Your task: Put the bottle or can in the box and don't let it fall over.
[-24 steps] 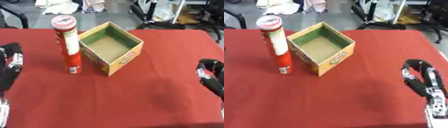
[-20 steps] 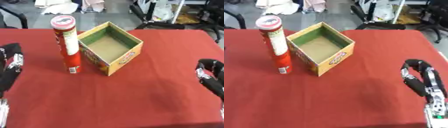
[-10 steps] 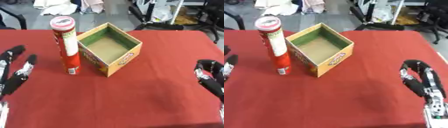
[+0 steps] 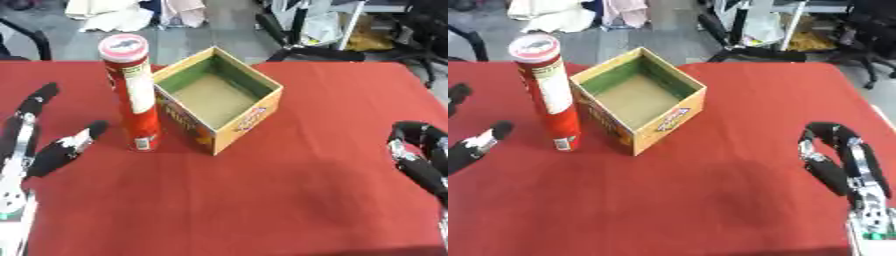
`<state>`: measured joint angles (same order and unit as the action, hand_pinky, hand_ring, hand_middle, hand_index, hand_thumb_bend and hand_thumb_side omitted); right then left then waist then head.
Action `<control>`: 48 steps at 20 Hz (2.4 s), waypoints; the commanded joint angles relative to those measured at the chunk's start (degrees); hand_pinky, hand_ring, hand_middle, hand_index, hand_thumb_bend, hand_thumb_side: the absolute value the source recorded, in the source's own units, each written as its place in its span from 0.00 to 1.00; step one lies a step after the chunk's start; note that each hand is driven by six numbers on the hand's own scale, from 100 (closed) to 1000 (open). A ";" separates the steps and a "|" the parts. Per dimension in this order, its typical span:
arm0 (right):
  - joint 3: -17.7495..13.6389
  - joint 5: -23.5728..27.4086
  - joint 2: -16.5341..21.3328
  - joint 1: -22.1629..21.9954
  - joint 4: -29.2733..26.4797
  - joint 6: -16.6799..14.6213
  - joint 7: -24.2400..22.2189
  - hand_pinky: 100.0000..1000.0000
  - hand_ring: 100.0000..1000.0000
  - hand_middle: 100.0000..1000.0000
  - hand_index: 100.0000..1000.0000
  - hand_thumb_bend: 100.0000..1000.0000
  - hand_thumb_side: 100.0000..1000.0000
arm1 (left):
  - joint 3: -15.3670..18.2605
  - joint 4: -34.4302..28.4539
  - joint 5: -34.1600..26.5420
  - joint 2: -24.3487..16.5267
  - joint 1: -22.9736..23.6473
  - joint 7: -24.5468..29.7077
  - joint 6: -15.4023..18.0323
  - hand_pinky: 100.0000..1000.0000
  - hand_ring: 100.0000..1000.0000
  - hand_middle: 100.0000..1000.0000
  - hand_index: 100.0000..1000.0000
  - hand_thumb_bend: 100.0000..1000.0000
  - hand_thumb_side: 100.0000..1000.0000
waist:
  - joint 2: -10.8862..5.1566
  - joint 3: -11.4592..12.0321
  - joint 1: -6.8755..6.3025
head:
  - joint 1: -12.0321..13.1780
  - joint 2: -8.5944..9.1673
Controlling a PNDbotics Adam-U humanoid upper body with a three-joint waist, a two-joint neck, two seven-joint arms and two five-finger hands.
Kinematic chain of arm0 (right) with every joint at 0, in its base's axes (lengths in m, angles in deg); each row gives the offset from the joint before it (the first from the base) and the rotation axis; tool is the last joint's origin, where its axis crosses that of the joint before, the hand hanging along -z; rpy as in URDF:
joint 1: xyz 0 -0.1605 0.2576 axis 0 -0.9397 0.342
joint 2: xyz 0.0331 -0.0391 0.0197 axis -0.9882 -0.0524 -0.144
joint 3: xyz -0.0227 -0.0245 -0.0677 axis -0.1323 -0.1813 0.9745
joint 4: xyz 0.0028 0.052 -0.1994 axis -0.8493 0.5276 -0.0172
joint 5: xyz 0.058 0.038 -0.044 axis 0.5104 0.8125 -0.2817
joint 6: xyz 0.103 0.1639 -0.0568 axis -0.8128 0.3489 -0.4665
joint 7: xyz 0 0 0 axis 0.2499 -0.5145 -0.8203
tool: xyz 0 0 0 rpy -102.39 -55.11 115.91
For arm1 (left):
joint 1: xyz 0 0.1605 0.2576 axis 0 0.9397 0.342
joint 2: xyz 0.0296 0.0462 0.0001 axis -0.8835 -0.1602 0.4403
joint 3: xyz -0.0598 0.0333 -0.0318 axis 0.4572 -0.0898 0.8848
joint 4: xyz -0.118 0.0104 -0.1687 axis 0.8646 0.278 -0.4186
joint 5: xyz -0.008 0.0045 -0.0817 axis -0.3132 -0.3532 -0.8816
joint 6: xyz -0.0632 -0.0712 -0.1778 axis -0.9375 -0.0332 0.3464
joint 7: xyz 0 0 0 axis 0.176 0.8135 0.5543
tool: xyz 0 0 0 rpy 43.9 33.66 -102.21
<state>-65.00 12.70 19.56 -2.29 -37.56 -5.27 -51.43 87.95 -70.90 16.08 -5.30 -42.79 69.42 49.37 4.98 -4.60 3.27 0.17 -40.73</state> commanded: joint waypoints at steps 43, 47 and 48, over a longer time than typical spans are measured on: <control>0.51 1.05 0.86 -0.01 -0.20 0.33 -0.02 0.88 0.77 0.71 0.65 0.00 0.34 | -5.20 29.96 -0.53 0.76 -18.40 2.53 3.18 1.00 0.94 0.83 0.56 0.11 0.29 | -1.39 -1.77 -0.08 | 1.57 -0.93; 0.51 1.06 0.83 -0.04 -0.17 0.38 -0.01 0.88 0.77 0.71 0.65 0.00 0.35 | -5.09 29.90 -3.45 0.56 -18.46 2.12 3.22 0.99 0.92 0.80 0.43 0.00 0.07 | -1.44 -1.86 -0.09 | 1.56 -1.02; 0.50 1.08 0.83 -0.05 -0.15 0.40 0.01 0.88 0.77 0.71 0.65 0.00 0.35 | -5.04 29.57 -4.37 0.51 -18.59 1.67 3.27 0.99 0.92 0.80 0.43 0.00 0.06 | -1.44 -1.89 -0.08 | 1.55 -1.02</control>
<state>-64.34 13.58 19.56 -2.80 -37.07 -5.07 -51.48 82.60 -40.89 12.49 -4.17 -60.51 71.37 52.64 4.39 -6.39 3.27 1.68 -41.70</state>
